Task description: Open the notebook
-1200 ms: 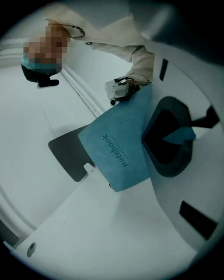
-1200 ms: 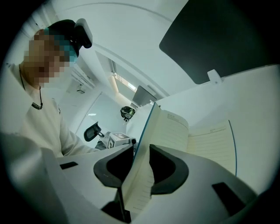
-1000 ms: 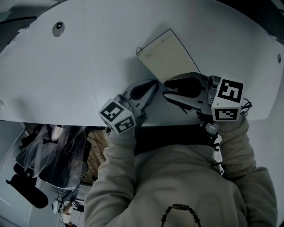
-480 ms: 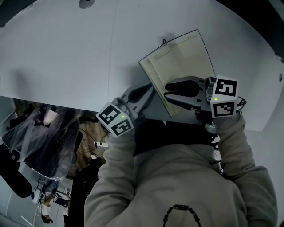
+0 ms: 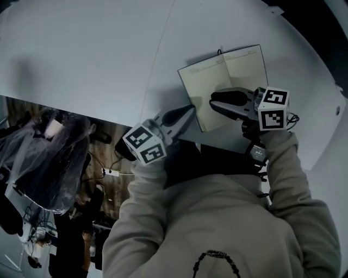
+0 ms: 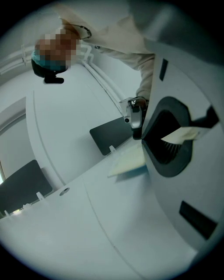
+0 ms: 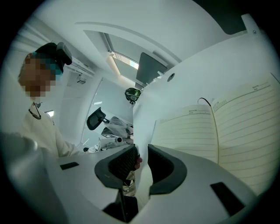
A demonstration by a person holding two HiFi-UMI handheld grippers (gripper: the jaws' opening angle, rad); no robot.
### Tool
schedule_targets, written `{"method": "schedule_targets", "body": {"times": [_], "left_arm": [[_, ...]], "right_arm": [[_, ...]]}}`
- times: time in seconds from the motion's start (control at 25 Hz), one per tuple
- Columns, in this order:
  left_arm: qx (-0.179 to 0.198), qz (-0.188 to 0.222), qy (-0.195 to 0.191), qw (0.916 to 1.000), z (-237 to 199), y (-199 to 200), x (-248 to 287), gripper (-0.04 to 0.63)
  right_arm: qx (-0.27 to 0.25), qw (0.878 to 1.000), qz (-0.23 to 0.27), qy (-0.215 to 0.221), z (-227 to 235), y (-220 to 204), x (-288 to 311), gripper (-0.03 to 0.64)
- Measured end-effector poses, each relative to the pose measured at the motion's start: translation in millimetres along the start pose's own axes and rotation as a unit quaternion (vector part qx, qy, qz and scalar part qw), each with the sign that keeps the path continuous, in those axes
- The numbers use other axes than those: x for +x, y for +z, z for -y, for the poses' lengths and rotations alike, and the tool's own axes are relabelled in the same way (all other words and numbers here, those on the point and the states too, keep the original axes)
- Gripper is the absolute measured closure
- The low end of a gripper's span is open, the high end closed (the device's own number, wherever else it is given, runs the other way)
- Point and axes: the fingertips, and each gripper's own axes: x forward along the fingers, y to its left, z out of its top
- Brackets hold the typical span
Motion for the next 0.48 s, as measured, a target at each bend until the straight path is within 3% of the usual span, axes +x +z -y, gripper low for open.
{"method": "schedule_targets", "body": {"times": [0.24,0.48], "left_arm": [[-0.011,0.021,0.015,0.9996,-2.6,-10.1,-14.9,0.594],[-0.014,0.038,0.044,0.9982,-10.1,-16.5,-48.4,0.594]], "right_arm": [[0.002,0.999,-0.041,-0.009,21.8,-10.3,16.3,0.514],[0.039,0.998,-0.034,-0.022,42.0,-16.1,20.1,0.534]]}}
